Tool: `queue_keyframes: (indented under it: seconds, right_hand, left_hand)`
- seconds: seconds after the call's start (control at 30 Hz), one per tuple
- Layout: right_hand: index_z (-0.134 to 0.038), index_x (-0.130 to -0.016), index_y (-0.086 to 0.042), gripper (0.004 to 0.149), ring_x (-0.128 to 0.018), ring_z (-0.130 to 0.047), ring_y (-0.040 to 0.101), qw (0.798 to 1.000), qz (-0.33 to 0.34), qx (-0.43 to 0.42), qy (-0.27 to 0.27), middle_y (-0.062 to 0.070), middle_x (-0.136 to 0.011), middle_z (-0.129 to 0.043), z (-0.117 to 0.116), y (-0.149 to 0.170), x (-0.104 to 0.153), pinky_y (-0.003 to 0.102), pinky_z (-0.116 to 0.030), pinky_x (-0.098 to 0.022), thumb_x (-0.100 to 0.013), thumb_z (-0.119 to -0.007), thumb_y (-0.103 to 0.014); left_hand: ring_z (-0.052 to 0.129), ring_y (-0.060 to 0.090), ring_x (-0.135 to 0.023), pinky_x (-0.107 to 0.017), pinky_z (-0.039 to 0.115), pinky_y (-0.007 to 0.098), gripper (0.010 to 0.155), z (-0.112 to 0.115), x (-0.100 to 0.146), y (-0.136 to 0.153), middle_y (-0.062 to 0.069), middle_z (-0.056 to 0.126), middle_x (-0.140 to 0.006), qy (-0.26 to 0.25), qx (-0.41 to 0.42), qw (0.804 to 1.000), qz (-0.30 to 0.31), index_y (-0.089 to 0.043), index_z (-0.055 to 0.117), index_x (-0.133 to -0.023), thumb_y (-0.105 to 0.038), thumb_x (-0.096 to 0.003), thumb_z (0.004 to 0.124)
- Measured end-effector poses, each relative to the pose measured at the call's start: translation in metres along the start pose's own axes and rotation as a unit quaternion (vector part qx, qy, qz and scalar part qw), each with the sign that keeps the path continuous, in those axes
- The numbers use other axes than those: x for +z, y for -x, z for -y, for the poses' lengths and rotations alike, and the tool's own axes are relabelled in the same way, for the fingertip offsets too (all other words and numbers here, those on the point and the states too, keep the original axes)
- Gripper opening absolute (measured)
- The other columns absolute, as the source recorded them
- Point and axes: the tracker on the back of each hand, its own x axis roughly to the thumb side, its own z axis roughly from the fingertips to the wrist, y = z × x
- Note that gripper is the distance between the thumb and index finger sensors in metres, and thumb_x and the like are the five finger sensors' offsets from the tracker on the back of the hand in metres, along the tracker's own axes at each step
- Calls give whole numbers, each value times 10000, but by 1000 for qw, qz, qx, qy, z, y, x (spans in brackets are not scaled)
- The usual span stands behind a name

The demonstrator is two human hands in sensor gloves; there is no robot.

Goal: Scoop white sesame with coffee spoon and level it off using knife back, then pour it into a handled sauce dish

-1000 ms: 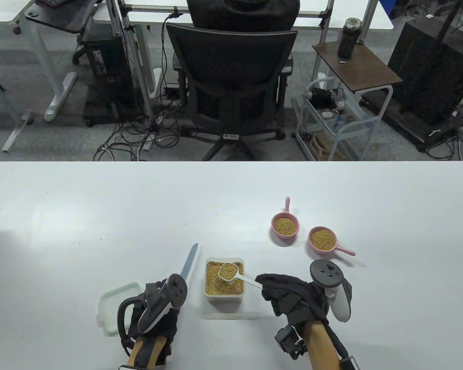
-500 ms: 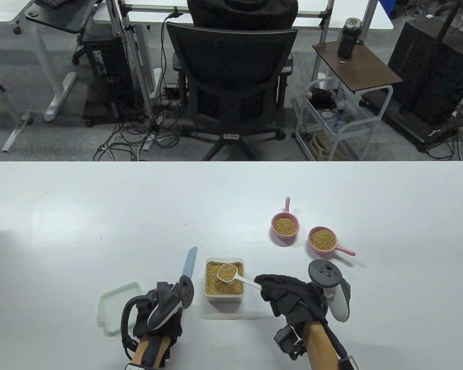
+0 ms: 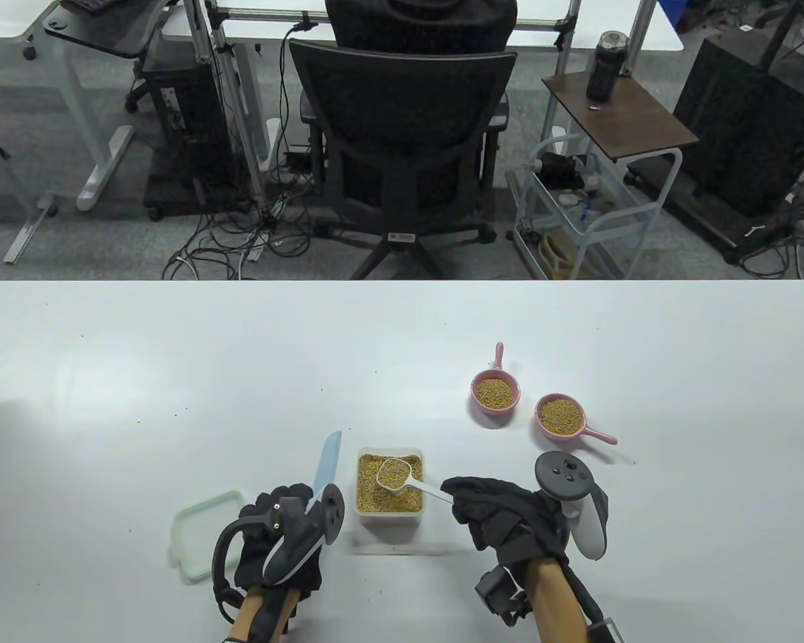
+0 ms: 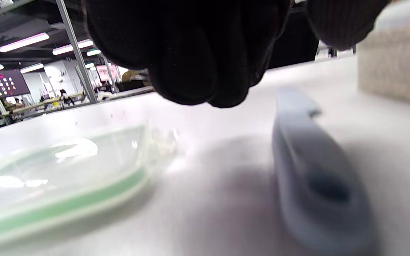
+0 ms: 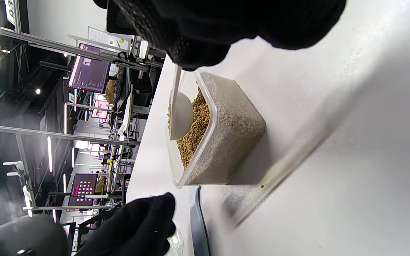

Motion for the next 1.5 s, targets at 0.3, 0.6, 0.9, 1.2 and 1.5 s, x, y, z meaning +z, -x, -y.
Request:
queue_keyframes:
  seconds: [0.3, 0.6, 0.9, 1.2, 1.5]
  right_hand:
    - [-843, -967, -61, 409, -306, -891, 106, 1000, 3, 1, -3, 164, -700, -908, -2, 0, -1, 419, -840, -387, -596, -754, -209]
    - [-844, -966, -62, 409, -307, -892, 105, 1000, 4, -2, 3, 161, -701, -909, -2, 0, 0, 418, -842, -386, -595, -753, -209]
    - [-843, -967, -61, 409, -307, -890, 108, 999, 9, -35, 19, 166, -702, -907, 11, -4, 4, 421, -839, -385, -595, -753, -206]
    - [-832, -976, -63, 412, -313, -888, 110, 994, 11, -69, 82, 163, -713, -903, 57, -26, 1, 423, -833, -388, -602, -748, -211]
    - [-827, -993, -111, 409, -364, -894, 143, 972, -27, -152, 178, 166, -760, -883, 109, -22, -7, 453, -810, -432, -602, -751, -204]
  left_hand:
    - [449, 404, -1185, -791, 417, 631, 890, 1, 0, 13, 90, 387, -1297, -47, 62, 995, 67, -226, 296, -1222, -692, -512, 563]
    - [198, 442, -1147, -749, 290, 672, 938, 8, -3, 8, 110, 207, -1290, -18, 70, 993, 95, -222, 189, -1218, -719, -496, 524]
    - [180, 445, -1142, -741, 269, 675, 933, 10, -5, 6, 117, 199, -1289, -17, 63, 993, 99, -218, 190, -1219, -714, -502, 524]
    - [175, 448, -1140, -740, 267, 678, 929, 9, -5, 6, 125, 203, -1290, -23, 63, 993, 98, -215, 201, -1221, -710, -504, 524]
    - [170, 452, -1137, -738, 267, 682, 909, 9, -5, 7, 126, 206, -1290, -20, 64, 993, 94, -236, 216, -1222, -706, -507, 526]
